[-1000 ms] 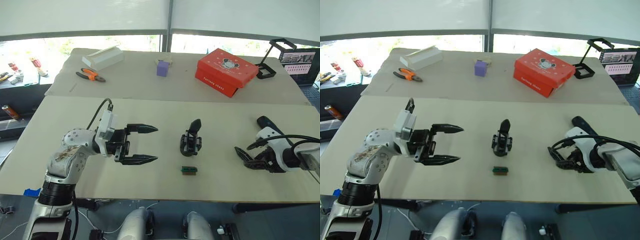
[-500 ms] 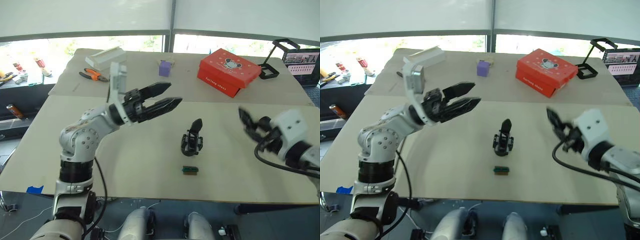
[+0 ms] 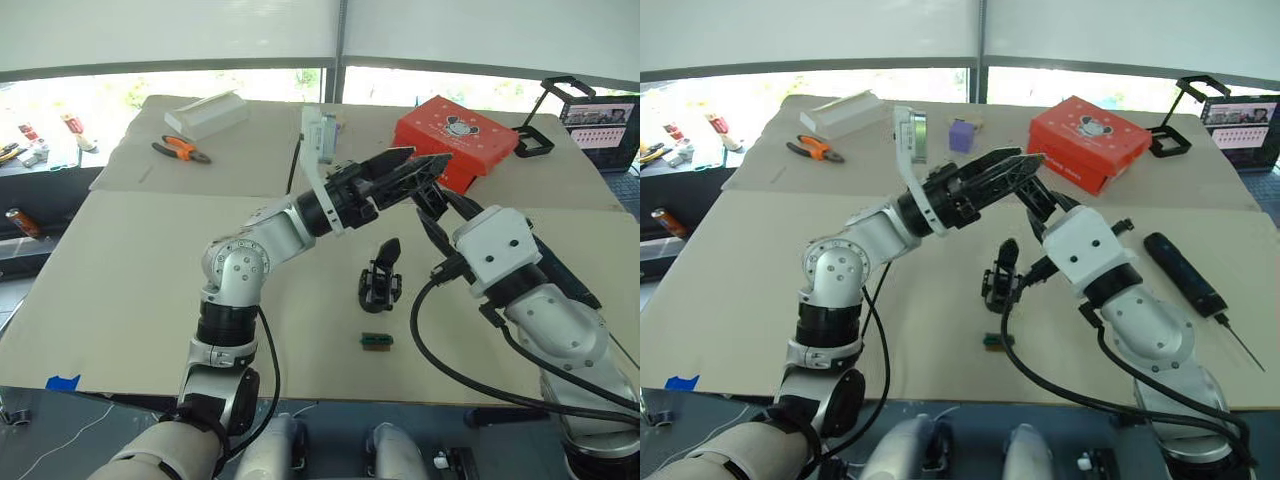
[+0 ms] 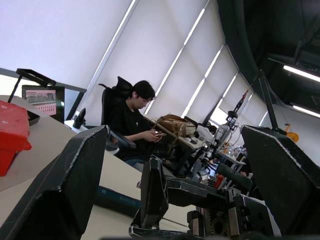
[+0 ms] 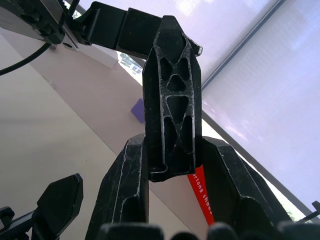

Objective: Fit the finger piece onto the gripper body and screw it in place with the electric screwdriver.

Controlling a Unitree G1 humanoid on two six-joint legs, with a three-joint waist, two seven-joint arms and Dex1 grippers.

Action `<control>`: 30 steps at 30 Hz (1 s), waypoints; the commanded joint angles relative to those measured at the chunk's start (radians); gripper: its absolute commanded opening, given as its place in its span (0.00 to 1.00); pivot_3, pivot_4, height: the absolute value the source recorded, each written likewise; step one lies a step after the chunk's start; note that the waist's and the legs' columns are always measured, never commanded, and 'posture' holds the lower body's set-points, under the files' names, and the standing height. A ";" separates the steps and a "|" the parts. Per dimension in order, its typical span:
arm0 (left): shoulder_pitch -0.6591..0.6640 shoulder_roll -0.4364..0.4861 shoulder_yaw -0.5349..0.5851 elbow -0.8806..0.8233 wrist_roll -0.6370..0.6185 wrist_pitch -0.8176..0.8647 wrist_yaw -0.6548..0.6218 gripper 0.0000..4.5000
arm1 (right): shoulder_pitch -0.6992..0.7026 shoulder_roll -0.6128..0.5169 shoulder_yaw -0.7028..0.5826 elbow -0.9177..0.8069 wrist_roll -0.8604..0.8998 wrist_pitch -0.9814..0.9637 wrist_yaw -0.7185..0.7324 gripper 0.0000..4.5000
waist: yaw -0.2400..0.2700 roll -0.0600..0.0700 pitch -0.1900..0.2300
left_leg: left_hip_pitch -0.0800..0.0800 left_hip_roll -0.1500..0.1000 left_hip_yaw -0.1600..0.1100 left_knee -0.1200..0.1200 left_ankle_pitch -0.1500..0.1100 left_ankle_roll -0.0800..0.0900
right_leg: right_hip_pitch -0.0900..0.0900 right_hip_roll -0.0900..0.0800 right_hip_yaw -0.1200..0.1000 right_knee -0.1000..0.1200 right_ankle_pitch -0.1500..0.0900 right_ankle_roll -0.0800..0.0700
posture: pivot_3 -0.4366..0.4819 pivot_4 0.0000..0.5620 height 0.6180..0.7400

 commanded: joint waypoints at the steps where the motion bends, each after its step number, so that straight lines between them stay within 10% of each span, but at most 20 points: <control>1: 0.009 -0.015 -0.014 -0.053 -0.025 0.013 0.012 1.00 | -0.012 0.016 0.006 -0.034 -0.027 -0.026 0.000 0.25 | -0.002 0.000 0.000 | 0.000 0.000 0.000 0.000 0.000 0.000 | 0.000 0.000 0.000 0.001 0.000 0.000 | 0.48 0.27 1.00; 5: 0.015 -0.014 -0.015 -0.049 -0.033 0.028 0.021 1.00 | -0.024 0.037 0.028 -0.038 -0.044 -0.017 0.003 0.25 | -0.002 0.000 0.000 | 0.000 0.000 0.000 0.000 0.000 0.000 | -0.001 0.000 0.001 0.001 0.000 -0.001 | 0.48 0.27 1.00; 15: 0.015 -0.060 -0.006 -0.034 -0.032 0.002 0.039 0.00 | -0.003 0.051 0.026 -0.073 -0.049 0.018 0.033 0.25 | 0.001 0.000 0.000 | 0.000 0.000 0.000 0.000 0.000 0.000 | -0.001 0.001 0.003 0.001 -0.001 -0.001 | 0.48 0.27 1.00; 18: 0.011 -0.064 -0.004 -0.029 -0.026 -0.005 0.036 0.00 | 0.006 0.066 -0.009 -0.100 -0.008 0.051 0.055 0.25 | 0.002 0.000 0.000 | 0.000 -0.001 0.000 0.000 0.000 0.000 | -0.001 0.001 0.004 0.001 -0.001 -0.001 | 0.48 0.27 1.00; 23: -0.036 0.003 0.011 0.038 0.000 -0.023 -0.056 0.00 | -0.014 0.030 -0.158 -0.142 0.171 0.108 0.201 0.70 | 0.000 0.000 0.000 | 0.000 0.000 0.000 0.000 0.000 0.000 | -0.001 0.002 0.005 0.001 -0.001 -0.001 | 0.48 0.27 1.00; 25: -0.090 0.094 -0.002 0.121 0.008 0.038 -0.148 0.00 | -0.027 -0.004 -0.305 -0.140 0.507 0.230 0.344 0.85 | -0.001 0.000 0.000 | 0.000 0.000 0.000 0.000 0.000 0.000 | -0.001 0.002 0.005 0.001 0.000 -0.001 | 0.48 0.27 1.00; 30: -0.219 0.299 -0.120 0.264 0.040 0.149 -0.478 0.00 | -0.097 -0.320 -0.540 0.060 0.978 0.572 0.531 0.85 | -0.003 0.000 0.001 | -0.001 0.000 0.000 -0.001 -0.001 0.003 | -0.002 0.002 0.006 0.000 0.000 -0.002 | 0.48 0.27 1.00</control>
